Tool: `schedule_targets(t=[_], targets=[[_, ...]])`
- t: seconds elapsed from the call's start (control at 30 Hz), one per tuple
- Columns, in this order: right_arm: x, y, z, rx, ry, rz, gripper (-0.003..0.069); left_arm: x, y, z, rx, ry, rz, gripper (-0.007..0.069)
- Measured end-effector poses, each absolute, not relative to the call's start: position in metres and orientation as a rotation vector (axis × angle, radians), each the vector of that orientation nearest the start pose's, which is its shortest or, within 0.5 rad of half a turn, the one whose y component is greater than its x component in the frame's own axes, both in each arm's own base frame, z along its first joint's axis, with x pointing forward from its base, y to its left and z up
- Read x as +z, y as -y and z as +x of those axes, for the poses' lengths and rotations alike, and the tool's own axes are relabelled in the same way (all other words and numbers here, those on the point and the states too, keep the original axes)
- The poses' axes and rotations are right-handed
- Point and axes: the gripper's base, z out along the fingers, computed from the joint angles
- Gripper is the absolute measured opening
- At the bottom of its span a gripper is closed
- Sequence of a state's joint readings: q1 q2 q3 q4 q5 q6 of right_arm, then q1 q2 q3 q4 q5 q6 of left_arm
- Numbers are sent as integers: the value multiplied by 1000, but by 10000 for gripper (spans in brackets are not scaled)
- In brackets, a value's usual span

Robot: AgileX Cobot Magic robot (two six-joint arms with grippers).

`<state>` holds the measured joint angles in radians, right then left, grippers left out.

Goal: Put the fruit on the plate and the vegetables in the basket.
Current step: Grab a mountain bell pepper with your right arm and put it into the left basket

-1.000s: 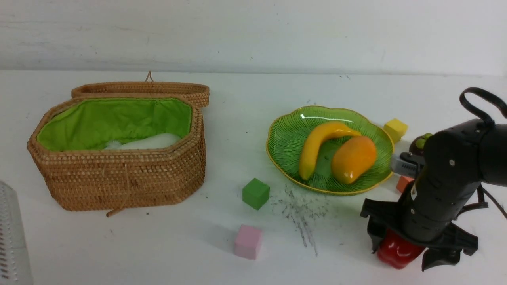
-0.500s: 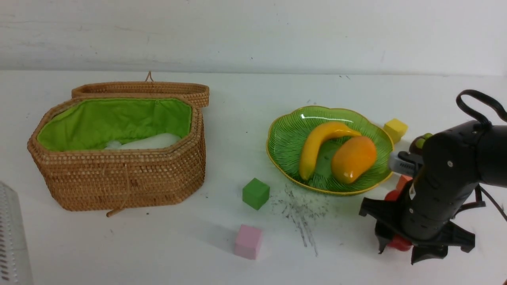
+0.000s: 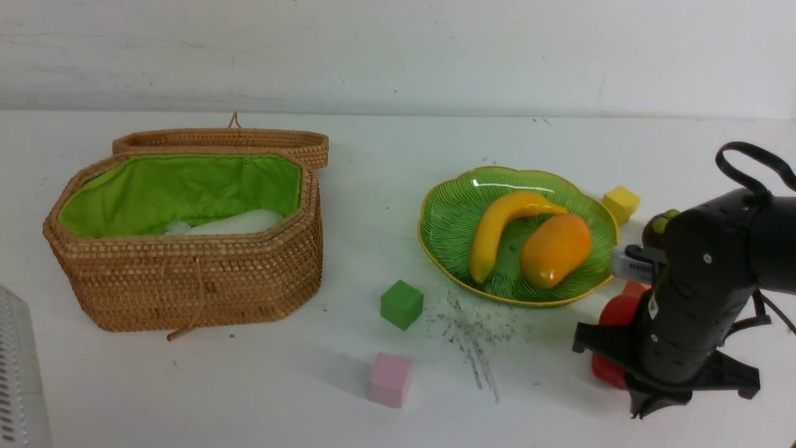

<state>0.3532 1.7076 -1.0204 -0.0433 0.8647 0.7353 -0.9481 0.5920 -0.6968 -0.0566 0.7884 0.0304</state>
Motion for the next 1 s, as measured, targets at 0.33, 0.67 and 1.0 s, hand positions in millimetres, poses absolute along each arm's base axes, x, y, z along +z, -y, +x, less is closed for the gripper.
schedule_targets(t=[0.33, 0.67, 1.0], targets=[[244, -94, 270, 133, -2842, 587, 196, 331, 87, 58, -585, -1975, 1028, -11], [228, -77, 308, 90, -2671, 573, 671, 331, 87, 58, -590, -1978, 1027, -6], [222, -69, 329, 128, -2642, 568, 596, 330, 87, 57, -589, -1986, 1031, -1]])
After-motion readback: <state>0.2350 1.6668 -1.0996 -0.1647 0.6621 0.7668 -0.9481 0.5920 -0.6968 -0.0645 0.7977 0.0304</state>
